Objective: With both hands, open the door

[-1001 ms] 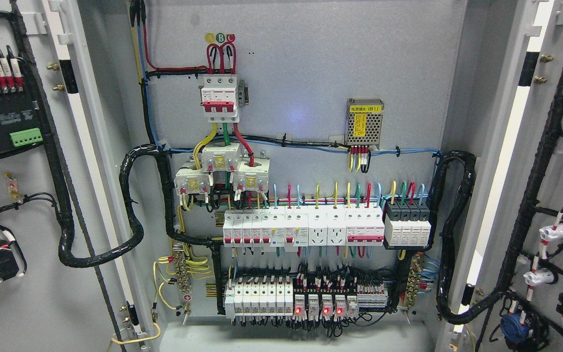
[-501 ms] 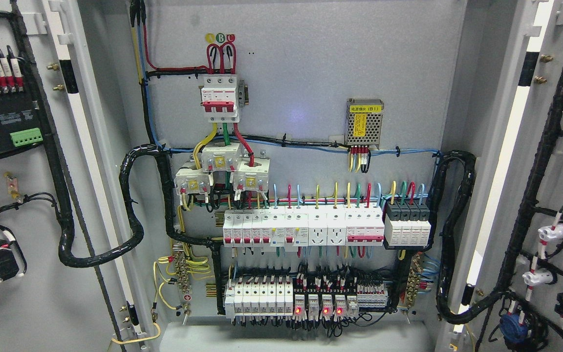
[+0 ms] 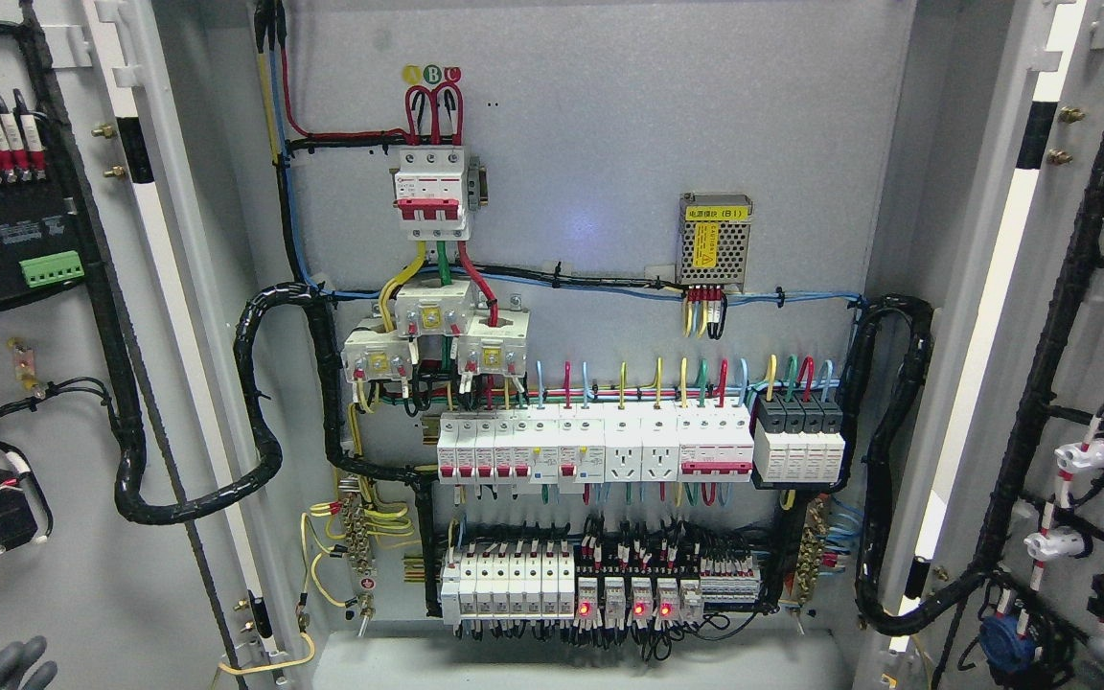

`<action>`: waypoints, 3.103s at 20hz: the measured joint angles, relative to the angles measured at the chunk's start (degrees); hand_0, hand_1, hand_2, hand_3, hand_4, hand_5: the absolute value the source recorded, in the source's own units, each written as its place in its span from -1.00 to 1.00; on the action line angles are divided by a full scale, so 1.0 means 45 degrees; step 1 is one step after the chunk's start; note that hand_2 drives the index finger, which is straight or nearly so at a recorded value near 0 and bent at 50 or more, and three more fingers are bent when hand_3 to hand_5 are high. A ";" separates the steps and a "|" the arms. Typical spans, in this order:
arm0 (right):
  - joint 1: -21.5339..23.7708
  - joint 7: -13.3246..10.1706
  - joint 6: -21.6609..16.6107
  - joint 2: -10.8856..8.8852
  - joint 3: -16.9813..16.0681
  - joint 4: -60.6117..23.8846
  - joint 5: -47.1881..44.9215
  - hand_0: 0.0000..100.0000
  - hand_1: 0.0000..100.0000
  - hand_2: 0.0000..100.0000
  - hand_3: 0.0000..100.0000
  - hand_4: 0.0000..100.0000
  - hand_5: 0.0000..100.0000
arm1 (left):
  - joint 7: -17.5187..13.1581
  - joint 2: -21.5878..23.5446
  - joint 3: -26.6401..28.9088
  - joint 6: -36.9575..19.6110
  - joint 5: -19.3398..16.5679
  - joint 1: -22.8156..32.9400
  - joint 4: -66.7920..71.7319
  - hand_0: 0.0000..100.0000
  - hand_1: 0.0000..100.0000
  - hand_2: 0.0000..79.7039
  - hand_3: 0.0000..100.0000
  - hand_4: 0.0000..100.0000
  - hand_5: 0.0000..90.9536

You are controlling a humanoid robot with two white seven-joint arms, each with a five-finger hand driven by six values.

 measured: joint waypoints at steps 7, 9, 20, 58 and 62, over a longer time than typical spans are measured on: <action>-0.0035 0.0008 -0.0054 0.0048 0.2119 0.2065 0.0898 -0.62 -1.00 -1.00 -1.00 -1.00 -1.00 | 0.0010 -0.0915 -0.1268 -0.0013 -0.1223 0.0067 0.0927 -1.00 -1.00 -1.00 -1.00 -1.00 -1.00; -0.0044 0.0020 -0.0064 0.0131 0.2701 0.2793 0.1022 -0.62 -1.00 -1.00 -1.00 -1.00 -1.00 | 0.0051 -0.1294 -0.1597 -0.0144 -0.1582 0.0052 0.1663 -1.00 -1.00 -1.00 -1.00 -1.00 -1.00; -0.0023 0.0055 -0.0083 0.1468 0.4692 0.8042 0.2237 -0.62 -1.00 -1.00 -1.00 -1.00 -1.00 | -0.0150 -0.3325 -0.3084 -0.0663 -0.2572 -0.0499 0.7406 -1.00 -1.00 -1.00 -1.00 -1.00 -1.00; -0.2559 -0.4905 0.5873 0.5958 0.3798 2.2966 0.8433 -0.62 -1.00 -1.00 -1.00 -1.00 -1.00 | -0.1819 -0.6575 -0.3701 0.4281 -0.4919 -0.4104 2.5421 -1.00 -1.00 -1.00 -1.00 -1.00 -1.00; -0.2710 -0.4945 0.5922 0.6122 0.3506 2.3484 0.8599 -0.62 -1.00 -1.00 -1.00 -1.00 -1.00 | -0.1667 -0.6784 -0.3523 0.4345 -0.4945 -0.4182 2.5902 -1.00 -1.00 -1.00 -1.00 -1.00 -1.00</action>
